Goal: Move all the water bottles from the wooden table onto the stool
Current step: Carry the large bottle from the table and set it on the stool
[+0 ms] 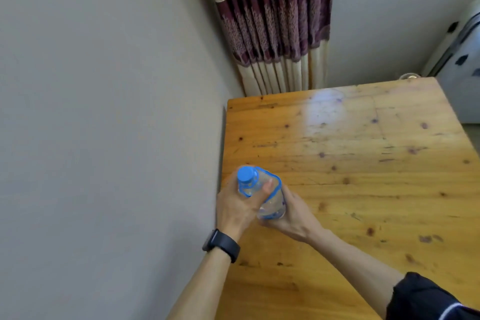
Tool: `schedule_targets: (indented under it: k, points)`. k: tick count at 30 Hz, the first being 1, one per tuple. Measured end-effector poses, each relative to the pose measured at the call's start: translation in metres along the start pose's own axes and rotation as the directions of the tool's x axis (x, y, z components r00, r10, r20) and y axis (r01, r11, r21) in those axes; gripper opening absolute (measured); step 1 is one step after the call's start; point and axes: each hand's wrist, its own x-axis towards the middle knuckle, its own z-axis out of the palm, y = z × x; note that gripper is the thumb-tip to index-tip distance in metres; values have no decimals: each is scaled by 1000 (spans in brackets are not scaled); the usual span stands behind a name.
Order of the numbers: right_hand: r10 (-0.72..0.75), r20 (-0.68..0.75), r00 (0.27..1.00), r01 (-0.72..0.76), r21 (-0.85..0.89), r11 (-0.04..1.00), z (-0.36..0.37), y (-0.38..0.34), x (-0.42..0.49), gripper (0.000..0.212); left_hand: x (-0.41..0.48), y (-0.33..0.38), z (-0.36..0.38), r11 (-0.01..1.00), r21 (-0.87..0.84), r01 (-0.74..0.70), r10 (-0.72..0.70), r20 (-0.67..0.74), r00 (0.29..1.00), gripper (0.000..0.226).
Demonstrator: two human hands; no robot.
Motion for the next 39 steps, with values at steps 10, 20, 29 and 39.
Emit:
schedule_targets:
  k: [10,20,29,39]
  points:
    - [108,-442,891,-132,-24,991,-183,-5,-149,70,-48,172,83,945,-247,-214,307,449,839,47]
    - [169,-729,664,-310,-63,949,-361,51,-347,80,-186,336,259,865,-414,-282,498,645,580,52]
    - [263,-845,466,-455,26,890,-500,138,-515,83,-341,455,422,817,-485,-312,576,706,412,43]
    - [363,-881,304,-492,181,852,-619,207,-603,77,-422,562,570,801,-481,-358,572,791,217,52]
